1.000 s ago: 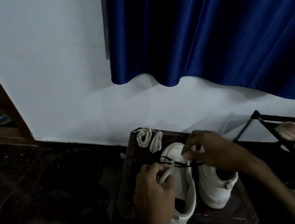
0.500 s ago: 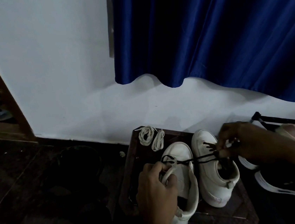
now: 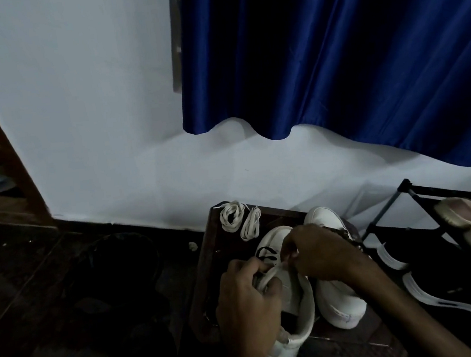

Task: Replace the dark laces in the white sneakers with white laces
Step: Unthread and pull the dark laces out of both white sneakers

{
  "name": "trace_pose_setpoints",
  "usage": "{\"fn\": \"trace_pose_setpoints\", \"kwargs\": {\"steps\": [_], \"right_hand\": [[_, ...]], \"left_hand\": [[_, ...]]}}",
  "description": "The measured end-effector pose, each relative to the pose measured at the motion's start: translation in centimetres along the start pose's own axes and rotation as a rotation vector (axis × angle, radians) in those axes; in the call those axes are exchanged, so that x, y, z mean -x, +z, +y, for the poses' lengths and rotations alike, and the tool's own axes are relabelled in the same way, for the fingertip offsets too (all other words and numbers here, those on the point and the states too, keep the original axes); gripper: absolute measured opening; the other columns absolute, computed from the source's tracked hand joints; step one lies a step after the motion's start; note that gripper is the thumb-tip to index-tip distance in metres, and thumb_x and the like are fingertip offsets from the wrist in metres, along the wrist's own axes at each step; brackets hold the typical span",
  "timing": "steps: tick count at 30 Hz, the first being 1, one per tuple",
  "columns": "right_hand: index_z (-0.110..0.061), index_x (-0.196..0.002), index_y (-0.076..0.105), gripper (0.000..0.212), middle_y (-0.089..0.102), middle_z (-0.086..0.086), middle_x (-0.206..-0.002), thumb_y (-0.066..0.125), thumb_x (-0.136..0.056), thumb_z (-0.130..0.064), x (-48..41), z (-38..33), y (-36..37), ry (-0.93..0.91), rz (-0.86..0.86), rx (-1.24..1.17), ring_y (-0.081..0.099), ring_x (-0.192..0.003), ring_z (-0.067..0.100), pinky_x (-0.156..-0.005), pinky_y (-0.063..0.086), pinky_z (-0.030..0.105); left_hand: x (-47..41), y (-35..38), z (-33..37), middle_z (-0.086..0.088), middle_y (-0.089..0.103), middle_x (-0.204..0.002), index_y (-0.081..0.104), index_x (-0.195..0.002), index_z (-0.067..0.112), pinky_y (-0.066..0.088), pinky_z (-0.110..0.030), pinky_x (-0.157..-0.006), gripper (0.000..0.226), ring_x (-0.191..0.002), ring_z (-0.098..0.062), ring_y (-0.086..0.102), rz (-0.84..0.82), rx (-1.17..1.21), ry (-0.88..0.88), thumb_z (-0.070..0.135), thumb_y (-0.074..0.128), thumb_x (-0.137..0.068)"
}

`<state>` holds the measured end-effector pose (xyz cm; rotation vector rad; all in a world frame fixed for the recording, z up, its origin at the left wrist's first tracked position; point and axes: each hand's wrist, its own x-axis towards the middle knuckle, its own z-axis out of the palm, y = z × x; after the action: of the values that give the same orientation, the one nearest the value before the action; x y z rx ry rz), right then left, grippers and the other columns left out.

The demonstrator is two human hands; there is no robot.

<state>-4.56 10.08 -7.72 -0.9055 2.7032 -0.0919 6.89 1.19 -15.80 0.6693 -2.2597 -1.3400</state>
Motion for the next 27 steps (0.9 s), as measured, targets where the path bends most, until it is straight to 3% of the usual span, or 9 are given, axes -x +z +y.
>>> {"fn": "trace_pose_setpoints", "kwargs": {"steps": [4,5,9,12,15,21,27], "right_hand": [[-0.027,-0.086,0.072,0.009,0.069,-0.005,-0.099,0.064,-0.081,-0.03,0.9,0.1,-0.6,-0.027,0.021,0.053,0.062,-0.1,0.015,-0.086,0.052,0.037],[-0.033,-0.082,0.068,0.002,0.066,-0.009,-0.099,0.066,-0.081,-0.034,1.6,0.7,-1.8,-0.031,0.004,0.077,0.06,-0.1,0.012,-0.088,0.05,0.035],[-0.044,-0.079,0.058,0.015,0.055,-0.017,-0.093,0.072,-0.08,-0.042,4.5,4.1,-7.7,0.041,-0.144,0.146,0.053,-0.092,0.002,-0.083,0.046,0.021],[-0.043,-0.094,0.065,0.013,0.053,-0.018,-0.099,0.07,-0.083,-0.045,4.2,4.4,-7.5,0.063,-0.105,0.154,0.054,-0.101,0.007,-0.09,0.048,0.029],[-0.034,-0.107,0.069,0.03,0.052,-0.015,-0.102,0.067,-0.083,-0.052,2.4,1.9,-4.3,-0.011,-0.066,0.041,0.051,-0.1,0.003,-0.088,0.046,0.026],[-0.025,-0.1,0.074,0.018,0.061,0.0,-0.111,0.064,-0.087,-0.033,0.5,-1.0,0.4,0.001,0.098,0.116,0.053,-0.112,0.018,-0.09,0.049,0.035],[-0.036,-0.082,0.07,0.002,0.06,-0.017,-0.094,0.071,-0.081,-0.034,2.5,1.4,-3.0,-0.092,0.007,0.126,0.054,-0.097,0.003,-0.083,0.048,0.029]], "left_hand": [[0.1,-0.1,0.1,0.018,0.05,-0.089,0.057,-0.079,0.035,0.037,-0.022,-0.061,0.01,-0.086,-0.005,0.052,0.015,-0.004,-0.003,0.034,0.066,-0.078],[0.2,-0.2,0.1,0.018,0.05,-0.09,0.057,-0.08,0.036,0.038,-0.023,-0.062,0.009,-0.086,-0.006,0.052,0.014,-0.005,0.003,0.035,0.066,-0.078],[0.1,-0.1,0.0,0.018,0.052,-0.092,0.06,-0.086,0.036,0.046,-0.027,-0.067,0.009,-0.088,-0.006,0.054,0.008,-0.003,0.007,0.037,0.064,-0.079],[0.1,-0.1,0.0,0.019,0.052,-0.092,0.059,-0.085,0.035,0.047,-0.028,-0.067,0.008,-0.088,-0.006,0.054,-0.002,-0.009,0.012,0.039,0.064,-0.079],[0.1,-0.2,0.1,0.018,0.051,-0.092,0.058,-0.083,0.035,0.046,-0.027,-0.065,0.008,-0.087,-0.006,0.053,-0.008,-0.017,0.009,0.039,0.064,-0.079],[0.0,-0.2,0.1,0.018,0.05,-0.093,0.056,-0.083,0.034,0.042,-0.027,-0.063,0.009,-0.086,-0.007,0.053,-0.025,-0.021,-0.019,0.038,0.064,-0.079],[0.1,-0.3,0.2,0.017,0.051,-0.091,0.056,-0.079,0.037,0.042,-0.027,-0.063,0.008,-0.086,-0.006,0.053,-0.017,-0.009,-0.002,0.035,0.064,-0.079]]}}
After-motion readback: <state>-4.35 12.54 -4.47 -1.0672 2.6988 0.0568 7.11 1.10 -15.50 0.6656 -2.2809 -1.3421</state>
